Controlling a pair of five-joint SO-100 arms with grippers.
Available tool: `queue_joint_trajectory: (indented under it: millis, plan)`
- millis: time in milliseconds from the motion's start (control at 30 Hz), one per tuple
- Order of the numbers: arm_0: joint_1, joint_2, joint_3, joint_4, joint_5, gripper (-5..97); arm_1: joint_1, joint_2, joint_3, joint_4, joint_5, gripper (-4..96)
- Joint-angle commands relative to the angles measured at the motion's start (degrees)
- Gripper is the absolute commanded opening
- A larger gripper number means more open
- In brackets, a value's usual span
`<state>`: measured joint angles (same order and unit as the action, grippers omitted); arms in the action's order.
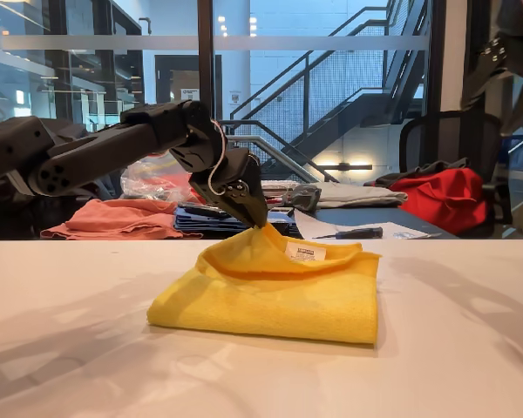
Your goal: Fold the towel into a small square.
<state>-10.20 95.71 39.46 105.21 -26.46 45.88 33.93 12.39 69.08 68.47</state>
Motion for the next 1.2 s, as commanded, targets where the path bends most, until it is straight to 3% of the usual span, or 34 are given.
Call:
queue_joint_trajectory:
  millis: [0, 867, 1167]
  plan:
    - [-0.3, 2.6, 1.5, 1.5, 0.0, 28, 0.3, 1.3, -2.3, -0.1, -0.4, -1.1]
    - [-3.3, 6.2, 6.7, 1.6, 0.4, 28, -9.4, -3.5, -2.3, -7.3, 0.2, 0.4]
    - [-8.3, 6.2, 6.9, 1.7, 0.4, 28, -9.8, -3.9, -2.4, -7.5, -2.0, 26.6]
